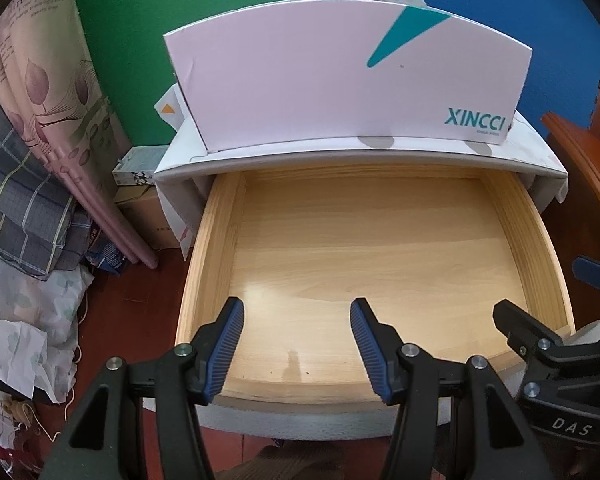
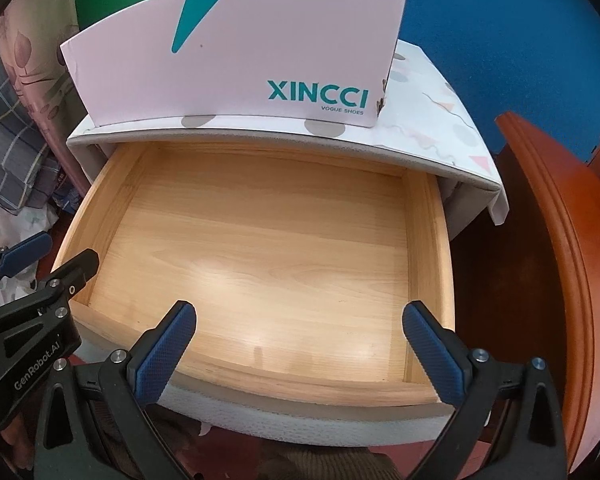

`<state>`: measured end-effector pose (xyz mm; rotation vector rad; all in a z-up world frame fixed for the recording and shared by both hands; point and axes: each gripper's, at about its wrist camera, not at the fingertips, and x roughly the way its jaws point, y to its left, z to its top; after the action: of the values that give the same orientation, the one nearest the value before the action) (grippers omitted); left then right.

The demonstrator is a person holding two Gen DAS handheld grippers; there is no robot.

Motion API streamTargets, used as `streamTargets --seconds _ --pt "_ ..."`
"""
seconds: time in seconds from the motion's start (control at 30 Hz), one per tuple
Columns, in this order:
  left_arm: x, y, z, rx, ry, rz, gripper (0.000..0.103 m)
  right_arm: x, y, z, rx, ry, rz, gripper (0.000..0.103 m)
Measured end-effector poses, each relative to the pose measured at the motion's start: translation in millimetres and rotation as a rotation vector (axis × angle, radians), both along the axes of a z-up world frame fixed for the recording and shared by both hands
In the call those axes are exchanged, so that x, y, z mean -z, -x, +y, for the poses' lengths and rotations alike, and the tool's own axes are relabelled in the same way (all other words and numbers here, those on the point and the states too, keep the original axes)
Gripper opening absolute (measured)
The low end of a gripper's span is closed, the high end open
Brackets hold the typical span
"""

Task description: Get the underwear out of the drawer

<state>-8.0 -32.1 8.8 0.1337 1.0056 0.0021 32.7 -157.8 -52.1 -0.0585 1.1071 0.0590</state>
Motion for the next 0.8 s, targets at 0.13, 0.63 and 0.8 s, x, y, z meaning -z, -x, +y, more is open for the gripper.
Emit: streamTargets --seconds 0.13,0.63,0.8 --pt "-0.5 1.0 0.0 0.001 0.010 0.000 0.057 0.4 -0.4 -0.3 0.008 0.008 0.001 0.103" --pt "-2.0 2.8 -0.9 0.007 0.018 -0.001 0.057 1.2 0.9 -2.5 0.015 0.033 -0.005 0.103" --pt "-1.6 2.3 -0.7 0.009 0.018 -0.002 0.057 1.1 1.2 -2.3 0.012 0.038 -0.008 0.102"
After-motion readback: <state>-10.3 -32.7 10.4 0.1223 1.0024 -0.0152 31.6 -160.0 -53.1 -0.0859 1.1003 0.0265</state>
